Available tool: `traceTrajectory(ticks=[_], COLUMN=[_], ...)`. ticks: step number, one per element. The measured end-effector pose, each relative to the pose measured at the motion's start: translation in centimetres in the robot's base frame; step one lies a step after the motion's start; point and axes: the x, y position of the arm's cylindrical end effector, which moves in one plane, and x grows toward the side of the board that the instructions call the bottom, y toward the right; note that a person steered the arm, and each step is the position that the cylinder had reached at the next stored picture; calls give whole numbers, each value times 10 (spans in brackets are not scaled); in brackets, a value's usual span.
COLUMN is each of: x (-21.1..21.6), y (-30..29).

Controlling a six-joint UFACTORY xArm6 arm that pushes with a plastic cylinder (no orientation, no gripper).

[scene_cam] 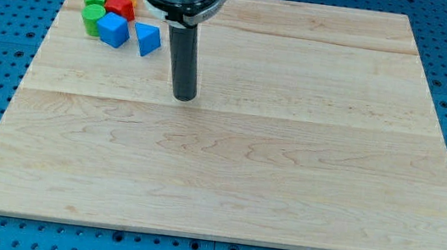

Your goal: Push the yellow hexagon away from the yellow heart

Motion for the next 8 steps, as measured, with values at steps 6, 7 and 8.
traceTrajectory(ticks=[6, 7, 8], x=[-164, -215, -201], y=[-245, -230, -197])
